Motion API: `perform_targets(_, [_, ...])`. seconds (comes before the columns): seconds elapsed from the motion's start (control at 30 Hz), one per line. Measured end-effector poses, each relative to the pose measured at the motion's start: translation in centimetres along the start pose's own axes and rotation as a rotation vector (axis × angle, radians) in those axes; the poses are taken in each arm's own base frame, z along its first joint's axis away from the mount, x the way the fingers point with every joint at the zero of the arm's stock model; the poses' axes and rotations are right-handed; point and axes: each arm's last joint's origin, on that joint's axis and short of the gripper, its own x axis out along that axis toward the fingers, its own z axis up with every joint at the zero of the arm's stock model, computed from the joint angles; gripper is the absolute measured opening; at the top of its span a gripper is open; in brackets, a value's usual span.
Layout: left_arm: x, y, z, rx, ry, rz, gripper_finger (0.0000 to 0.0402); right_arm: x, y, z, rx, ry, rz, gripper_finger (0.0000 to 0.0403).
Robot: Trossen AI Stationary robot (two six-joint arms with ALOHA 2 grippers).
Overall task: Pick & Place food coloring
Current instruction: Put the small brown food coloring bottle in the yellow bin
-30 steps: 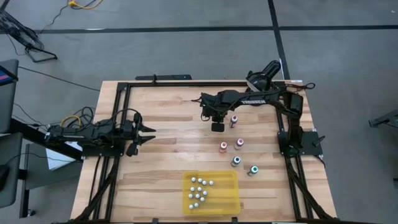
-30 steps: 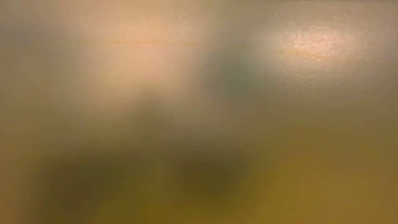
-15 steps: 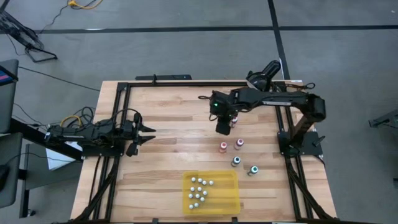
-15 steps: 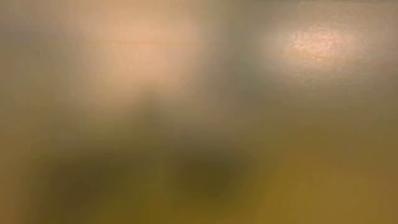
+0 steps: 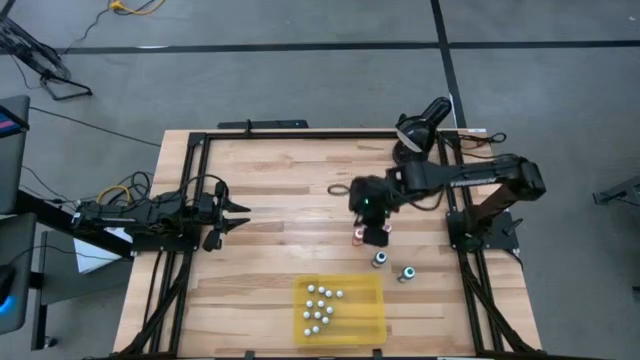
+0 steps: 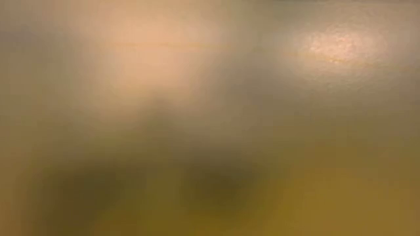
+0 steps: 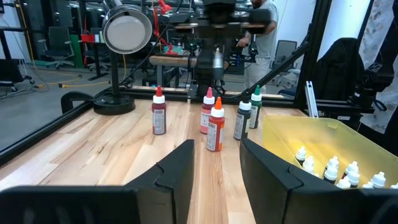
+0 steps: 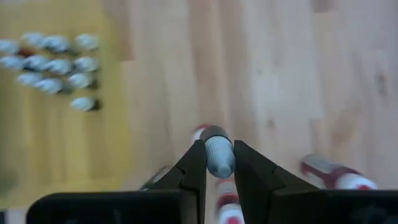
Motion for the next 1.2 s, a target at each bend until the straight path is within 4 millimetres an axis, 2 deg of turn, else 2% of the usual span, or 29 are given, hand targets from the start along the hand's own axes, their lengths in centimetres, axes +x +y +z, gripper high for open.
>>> perform_targets(0.27, [0.0, 0.0, 0.0, 0.000, 0.000, 0.000, 0.0121, -0.5, 6.0, -0.2, -0.165, -0.014, 0.087, 0.0052])
perform_targets(0.47, [0.0, 0.0, 0.0, 0.000, 0.000, 0.000, 0.0121, 0.4, 10.1, 0.0, -0.248, -0.013, 0.136, 0.0052])
perform_targets(0.6, [0.0, 0.0, 0.0, 0.000, 0.000, 0.000, 0.0121, 0.8, 12.0, 0.0, -0.295, -0.001, 0.155, 0.0052])
perform_targets(0.8, [0.0, 0.0, 0.0, 0.000, 0.000, 0.000, 0.0121, 2.0, 14.5, 0.1, -0.347, 0.020, 0.172, 0.0052])
perform_targets(0.9, [0.0, 0.0, 0.0, 0.000, 0.000, 0.000, 0.0121, 3.4, 15.4, -0.2, -0.344, 0.064, 0.165, 0.0052])
perform_targets(1.03, [0.0, 0.0, 0.0, 0.000, 0.000, 0.000, 0.0121, 4.7, 16.2, -0.3, -0.358, 0.091, 0.160, 0.0052])
perform_targets(1.2, [0.0, 0.0, 0.0, 0.000, 0.000, 0.000, 0.0121, 7.3, 16.7, -0.2, -0.361, 0.132, 0.144, 0.0052])
